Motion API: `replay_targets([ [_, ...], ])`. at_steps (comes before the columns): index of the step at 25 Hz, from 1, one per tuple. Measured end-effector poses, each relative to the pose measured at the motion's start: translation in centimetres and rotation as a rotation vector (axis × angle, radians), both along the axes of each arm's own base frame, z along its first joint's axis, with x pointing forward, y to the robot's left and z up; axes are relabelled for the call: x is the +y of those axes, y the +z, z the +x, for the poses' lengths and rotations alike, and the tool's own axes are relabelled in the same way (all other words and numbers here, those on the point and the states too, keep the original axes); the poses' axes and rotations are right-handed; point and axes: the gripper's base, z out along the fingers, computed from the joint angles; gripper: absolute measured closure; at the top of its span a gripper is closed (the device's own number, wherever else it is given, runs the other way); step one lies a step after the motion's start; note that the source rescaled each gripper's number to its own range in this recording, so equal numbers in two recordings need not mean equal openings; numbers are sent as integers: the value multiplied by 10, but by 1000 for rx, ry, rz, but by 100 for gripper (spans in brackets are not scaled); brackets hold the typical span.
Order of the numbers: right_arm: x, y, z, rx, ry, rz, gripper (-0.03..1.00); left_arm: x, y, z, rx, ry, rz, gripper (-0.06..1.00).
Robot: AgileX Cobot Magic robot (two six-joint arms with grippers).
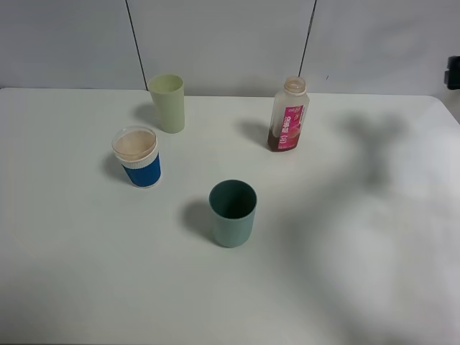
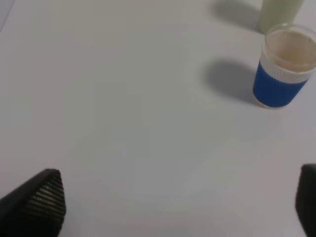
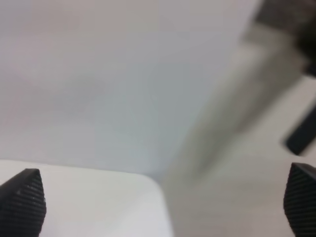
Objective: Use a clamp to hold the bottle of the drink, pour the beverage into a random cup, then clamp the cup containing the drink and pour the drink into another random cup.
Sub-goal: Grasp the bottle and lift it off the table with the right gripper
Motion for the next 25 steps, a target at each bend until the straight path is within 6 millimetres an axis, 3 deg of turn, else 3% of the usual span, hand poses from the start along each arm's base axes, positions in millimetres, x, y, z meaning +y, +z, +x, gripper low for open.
replay_targets([
  [10, 51, -33, 65, 119, 202, 6, 5, 0, 0, 0, 0, 0, 0, 17],
  [14, 71, -42, 80, 169, 275, 33, 5, 0, 0, 0, 0, 0, 0, 17],
  [25, 81, -52, 81, 302, 336, 84, 6, 0, 0, 0, 0, 0, 0, 17],
])
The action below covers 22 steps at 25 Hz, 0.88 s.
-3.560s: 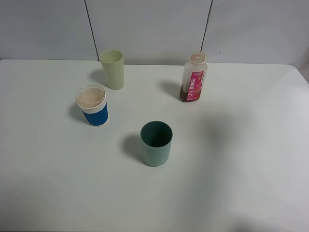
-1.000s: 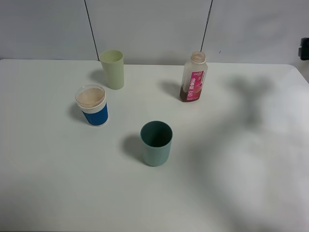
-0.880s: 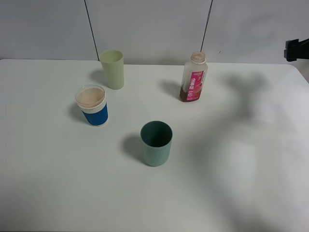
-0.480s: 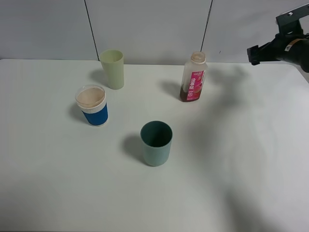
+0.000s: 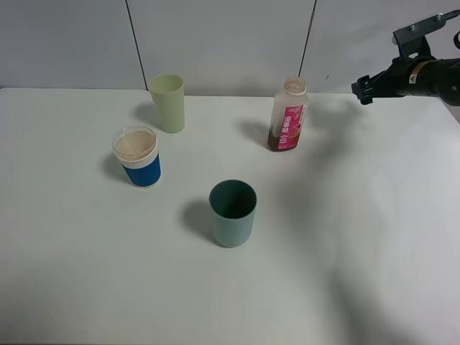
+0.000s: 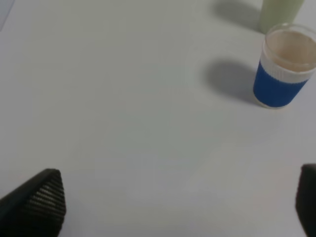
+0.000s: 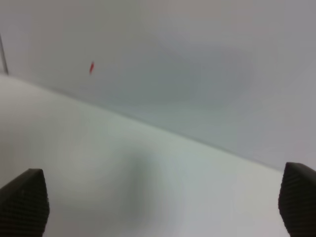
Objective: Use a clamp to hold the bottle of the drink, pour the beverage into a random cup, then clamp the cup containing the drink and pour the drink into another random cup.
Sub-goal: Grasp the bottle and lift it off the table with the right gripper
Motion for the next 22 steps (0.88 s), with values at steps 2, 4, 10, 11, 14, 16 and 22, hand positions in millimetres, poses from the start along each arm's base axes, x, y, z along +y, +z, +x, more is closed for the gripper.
replay_targets([
  [2, 0, -1, -1, 11, 15, -17, 9, 0, 0, 0, 0, 0, 0, 17],
  [4, 3, -2, -1, 24, 26, -27, 17, 0, 0, 0, 0, 0, 0, 17],
  [10, 15, -2, 0, 26, 60, -36, 25, 0, 0, 0, 0, 0, 0, 17],
  [11, 16, -2, 0, 26, 68, -42, 26, 0, 0, 0, 0, 0, 0, 17],
  [14, 22, -4, -1, 40, 91, -63, 26, 0, 0, 0, 0, 0, 0, 17],
  [16, 27, -5, -1, 54, 108, -78, 26, 0, 0, 0, 0, 0, 0, 17],
  [22, 33, -9, -4, 101, 132, -70, 26, 0, 0, 0, 0, 0, 0, 17],
])
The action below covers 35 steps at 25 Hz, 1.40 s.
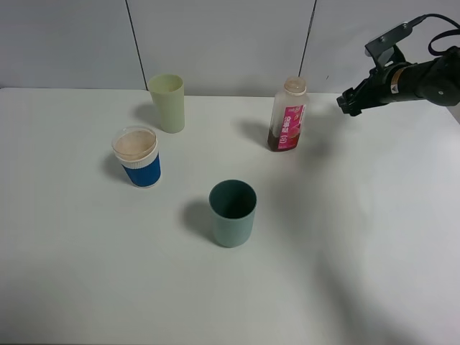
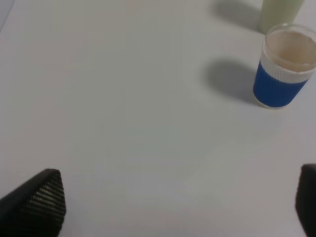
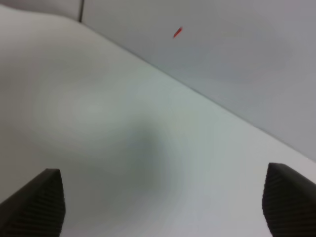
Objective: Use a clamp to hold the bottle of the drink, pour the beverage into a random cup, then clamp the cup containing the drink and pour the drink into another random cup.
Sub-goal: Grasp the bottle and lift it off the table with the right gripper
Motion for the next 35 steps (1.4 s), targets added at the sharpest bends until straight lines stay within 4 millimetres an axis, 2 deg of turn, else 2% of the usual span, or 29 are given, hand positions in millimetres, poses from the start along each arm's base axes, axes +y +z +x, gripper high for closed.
replay_targets([
  [5, 3, -3, -2, 54, -52, 88, 24, 0, 0, 0, 0, 0, 0, 17],
  [9, 2, -5, -3, 92, -97, 142, 7, 0, 0, 0, 0, 0, 0, 17],
  [12, 4, -6, -4, 112, -107, 162, 1, 0, 0, 0, 0, 0, 0, 17],
  [17, 15, -5, -4, 105, -54, 174, -1, 0, 0, 0, 0, 0, 0, 17],
  [24, 31, -7, -6, 119, 28, 71, -1, 0, 0, 0, 0, 0, 0, 17],
  [29, 32, -9, -8, 131, 52, 10, -1, 0, 0, 0, 0, 0, 0, 17],
  [35, 26, -10, -8, 152, -7, -29, -1, 0, 0, 0, 0, 0, 0, 17],
])
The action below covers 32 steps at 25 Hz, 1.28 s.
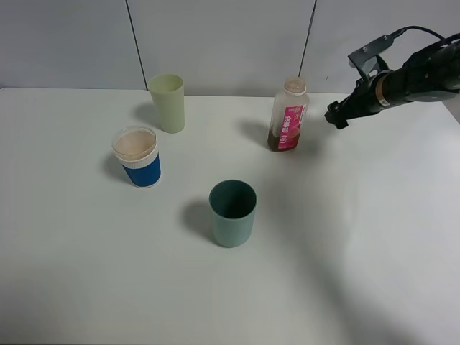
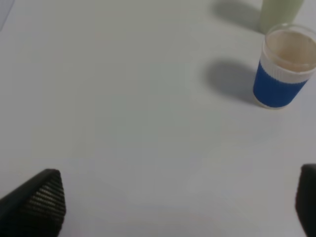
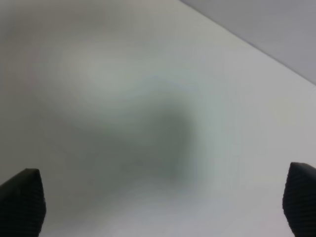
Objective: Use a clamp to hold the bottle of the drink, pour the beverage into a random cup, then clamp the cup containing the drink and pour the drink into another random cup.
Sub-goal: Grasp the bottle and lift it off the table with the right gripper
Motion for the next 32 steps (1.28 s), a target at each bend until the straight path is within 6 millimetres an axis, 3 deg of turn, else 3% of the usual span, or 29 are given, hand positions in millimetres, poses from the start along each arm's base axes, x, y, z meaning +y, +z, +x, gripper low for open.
replay_targets([
  [14, -7, 33, -42, -47, 23, -7, -1, 0, 0, 0, 0, 0, 0, 17],
  [24, -2, 13, -63, -19, 199, -106, -1, 0, 0, 0, 0, 0, 0, 17],
  [32, 9, 13, -63, -68, 320, -66, -1, 0, 0, 0, 0, 0, 0, 17],
])
